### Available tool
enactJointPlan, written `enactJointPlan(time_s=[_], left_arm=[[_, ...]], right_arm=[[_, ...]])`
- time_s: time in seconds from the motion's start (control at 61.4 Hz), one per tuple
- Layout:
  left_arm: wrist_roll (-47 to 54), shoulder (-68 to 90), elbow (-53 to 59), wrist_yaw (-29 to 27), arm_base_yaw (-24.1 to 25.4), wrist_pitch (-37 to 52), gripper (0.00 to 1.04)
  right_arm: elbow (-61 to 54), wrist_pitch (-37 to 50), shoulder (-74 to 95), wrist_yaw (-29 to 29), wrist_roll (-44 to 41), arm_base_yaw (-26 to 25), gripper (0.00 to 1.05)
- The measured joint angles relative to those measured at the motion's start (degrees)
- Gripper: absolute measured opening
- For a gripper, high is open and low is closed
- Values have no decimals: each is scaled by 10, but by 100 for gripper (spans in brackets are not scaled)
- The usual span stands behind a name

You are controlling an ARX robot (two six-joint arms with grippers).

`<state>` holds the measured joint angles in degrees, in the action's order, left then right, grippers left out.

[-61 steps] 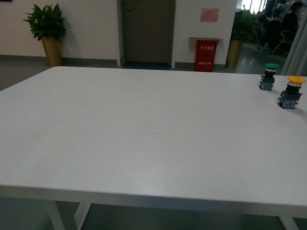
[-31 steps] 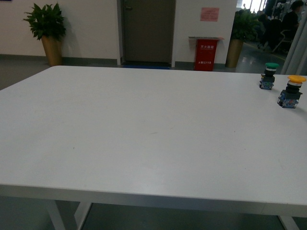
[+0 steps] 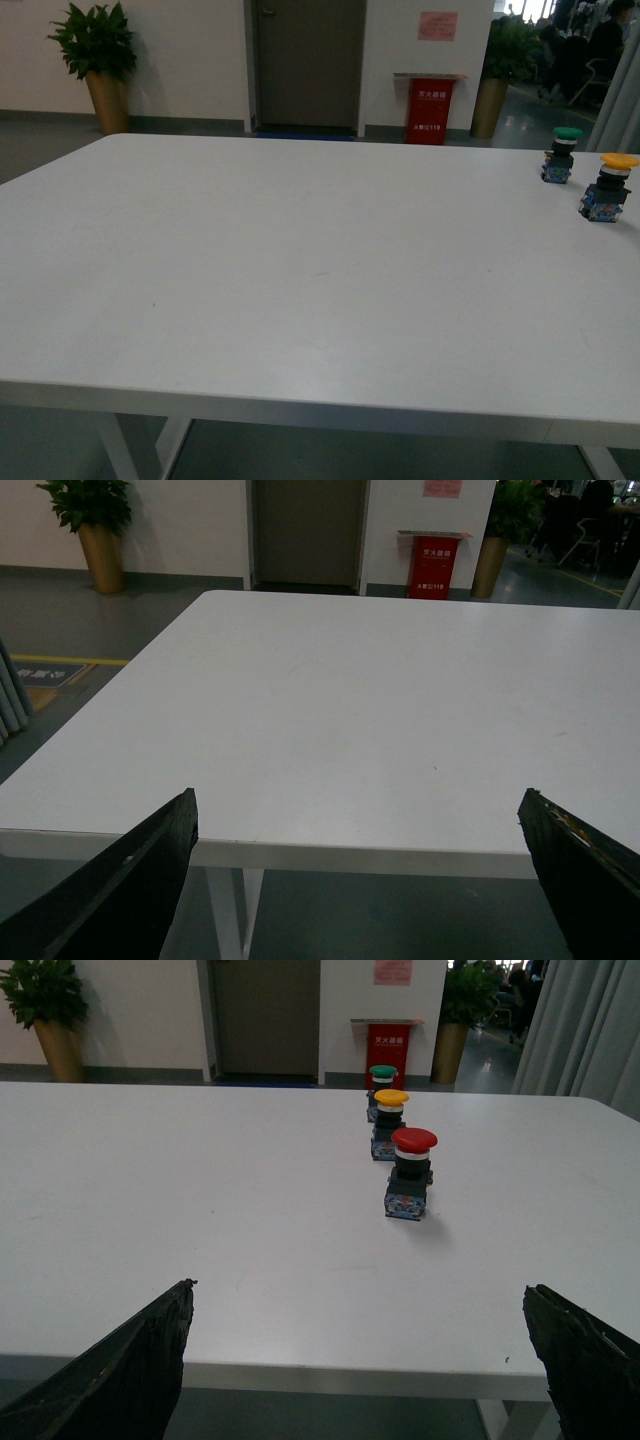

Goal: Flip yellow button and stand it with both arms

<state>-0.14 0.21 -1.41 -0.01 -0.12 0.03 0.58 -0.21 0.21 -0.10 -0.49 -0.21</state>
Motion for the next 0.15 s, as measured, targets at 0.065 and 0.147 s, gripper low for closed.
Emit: enactJointPlan(time_s=[0.065, 0.147], left_arm=[[0, 0, 0, 0, 0, 0, 99], [0, 0, 0, 0, 0, 0, 99]], right_arm=[[0, 0, 0, 0, 0, 0, 98], [0, 0, 0, 0, 0, 0, 98]])
